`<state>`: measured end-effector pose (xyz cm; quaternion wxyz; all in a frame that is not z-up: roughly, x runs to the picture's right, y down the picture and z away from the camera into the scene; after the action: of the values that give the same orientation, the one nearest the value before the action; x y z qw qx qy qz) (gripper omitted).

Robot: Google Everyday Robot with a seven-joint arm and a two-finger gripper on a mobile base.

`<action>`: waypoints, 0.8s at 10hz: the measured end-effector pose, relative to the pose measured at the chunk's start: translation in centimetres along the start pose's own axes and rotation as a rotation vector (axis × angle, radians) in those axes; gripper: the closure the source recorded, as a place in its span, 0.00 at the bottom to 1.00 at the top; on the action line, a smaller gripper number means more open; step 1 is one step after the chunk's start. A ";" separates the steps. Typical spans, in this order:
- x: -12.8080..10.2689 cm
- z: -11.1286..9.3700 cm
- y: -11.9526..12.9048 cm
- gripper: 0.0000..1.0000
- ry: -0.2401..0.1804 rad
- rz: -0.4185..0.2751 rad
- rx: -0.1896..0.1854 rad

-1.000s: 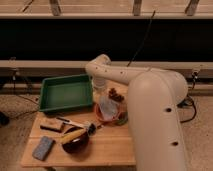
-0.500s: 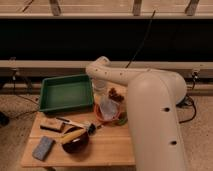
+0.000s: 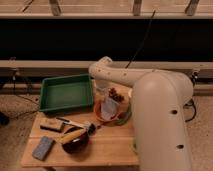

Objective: Wipe table surface with towel

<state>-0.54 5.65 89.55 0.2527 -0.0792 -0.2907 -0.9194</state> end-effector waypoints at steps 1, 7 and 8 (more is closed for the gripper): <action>-0.2 -0.5 0.2 1.00 0.016 0.006 -0.005; -4.7 -7.5 4.3 1.00 0.127 0.088 -0.041; -5.7 -8.0 4.3 1.00 0.135 0.098 -0.038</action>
<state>6.57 0.44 83.47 0.3148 -0.0357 -0.2513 -0.9146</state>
